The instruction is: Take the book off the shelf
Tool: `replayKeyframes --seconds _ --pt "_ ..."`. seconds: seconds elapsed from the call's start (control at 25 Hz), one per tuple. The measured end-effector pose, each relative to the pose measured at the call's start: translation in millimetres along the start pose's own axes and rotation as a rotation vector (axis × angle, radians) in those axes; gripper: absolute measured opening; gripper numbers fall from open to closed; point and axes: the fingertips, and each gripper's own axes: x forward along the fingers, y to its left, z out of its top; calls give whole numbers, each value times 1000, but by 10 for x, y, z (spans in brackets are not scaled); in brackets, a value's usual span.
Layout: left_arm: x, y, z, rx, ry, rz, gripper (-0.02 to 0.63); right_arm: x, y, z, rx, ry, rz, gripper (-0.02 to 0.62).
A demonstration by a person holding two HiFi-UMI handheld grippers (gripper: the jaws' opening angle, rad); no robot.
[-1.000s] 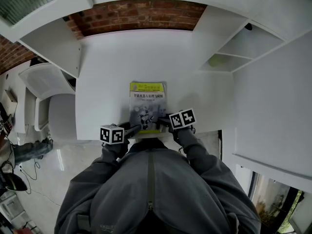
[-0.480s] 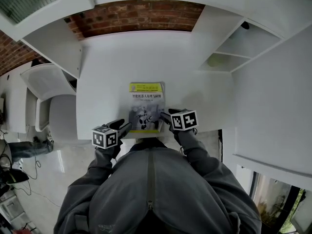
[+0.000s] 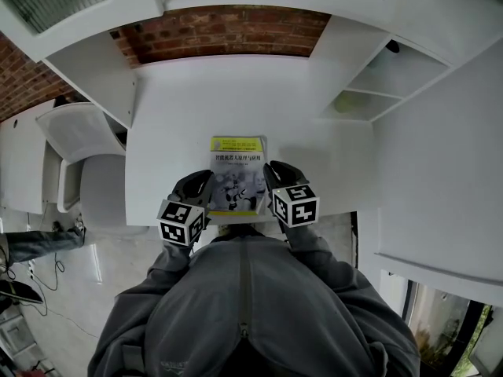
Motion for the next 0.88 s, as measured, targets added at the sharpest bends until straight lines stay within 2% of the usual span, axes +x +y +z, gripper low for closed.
replayKeyframes --seconds 0.16,0.28,0.6,0.76,0.88 --pt "-75 -5 433 26 -112 35 8 -184 25 396 -90 -131 -61 56" --pt "-142 -54 762 54 -182 52 8 -323 47 659 -105 -217 -81 41" --pt "-358 -270 1457 174 -291 102 6 -764 231 1348 -158 -451 -86 26" --pt "-526 -333 1685 246 -360 158 6 -975 348 1602 -240 -549 -124 26" --pt "-607 -361 1761 263 -405 190 6 -1089 424 1706 -319 -612 -165 26"
